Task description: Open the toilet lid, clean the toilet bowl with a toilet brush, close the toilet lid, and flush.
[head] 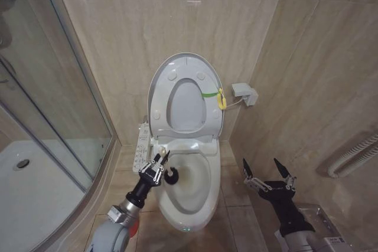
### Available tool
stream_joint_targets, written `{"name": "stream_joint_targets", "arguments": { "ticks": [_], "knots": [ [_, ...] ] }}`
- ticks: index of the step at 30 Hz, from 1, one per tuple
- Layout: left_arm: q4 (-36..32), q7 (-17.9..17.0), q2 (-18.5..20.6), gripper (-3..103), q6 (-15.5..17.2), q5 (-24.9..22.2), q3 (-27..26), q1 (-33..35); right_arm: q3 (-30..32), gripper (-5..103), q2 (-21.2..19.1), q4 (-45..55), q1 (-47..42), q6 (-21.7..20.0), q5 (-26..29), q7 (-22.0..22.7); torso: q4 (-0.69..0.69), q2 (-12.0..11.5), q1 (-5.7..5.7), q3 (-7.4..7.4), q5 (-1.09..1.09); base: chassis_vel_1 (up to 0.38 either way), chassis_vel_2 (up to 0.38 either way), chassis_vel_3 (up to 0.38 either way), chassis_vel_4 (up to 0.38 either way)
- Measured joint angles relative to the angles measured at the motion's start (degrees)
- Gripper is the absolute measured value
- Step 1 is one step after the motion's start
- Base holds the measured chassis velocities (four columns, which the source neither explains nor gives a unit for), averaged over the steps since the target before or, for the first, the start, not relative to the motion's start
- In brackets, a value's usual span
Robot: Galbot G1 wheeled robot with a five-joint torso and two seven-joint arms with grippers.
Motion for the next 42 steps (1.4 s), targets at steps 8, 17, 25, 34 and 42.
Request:
{"name": "stream_joint_targets", "arguments": {
  "ticks": [8, 17, 25, 34, 42],
  "knots": [
    [-12.0, -5.7, -0.6, 18, 3.4, 1.1, -6.5, 9.0, 0.0, 100, 0.0, 0.0, 0.0, 0.0, 0.0, 0.0, 0.01, 0.0, 0.0, 0.0, 0.0, 0.0, 0.0, 0.0, 0.0],
    [-25.2, -14.0, -7.0, 18, 5.3, 7.7, -13.4, 26.0, 0.0, 100, 0.0, 0.0, 0.0, 0.0, 0.0, 0.0, 0.02, 0.0, -0.01, 0.0, 0.01, 0.0, 0.0, 0.0, 0.0],
    [-19.7, -19.2, -11.7, 18, 0.8, 12.3, -17.5, 30.2, 0.0, 100, 0.0, 0.0, 0.0, 0.0, 0.0, 0.0, 0.0, 0.0, 0.0, 0.0, 0.01, 0.0, 0.0, 0.0, 0.0],
    [5.6, -16.6, -10.4, 18, -11.5, 7.5, -20.0, 22.1, 0.0, 100, 0.0, 0.0, 0.0, 0.0, 0.0, 0.0, 0.01, 0.0, 0.01, 0.0, -0.01, 0.0, 0.0, 0.0, 0.0],
    [26.9, -6.2, -7.1, 18, -18.0, -3.2, -19.9, 10.3, 0.0, 100, 0.0, 0.0, 0.0, 0.0, 0.0, 0.0, 0.01, 0.0, 0.01, 0.01, -0.01, 0.0, 0.0, 0.0, 0.0]
  ]
}}
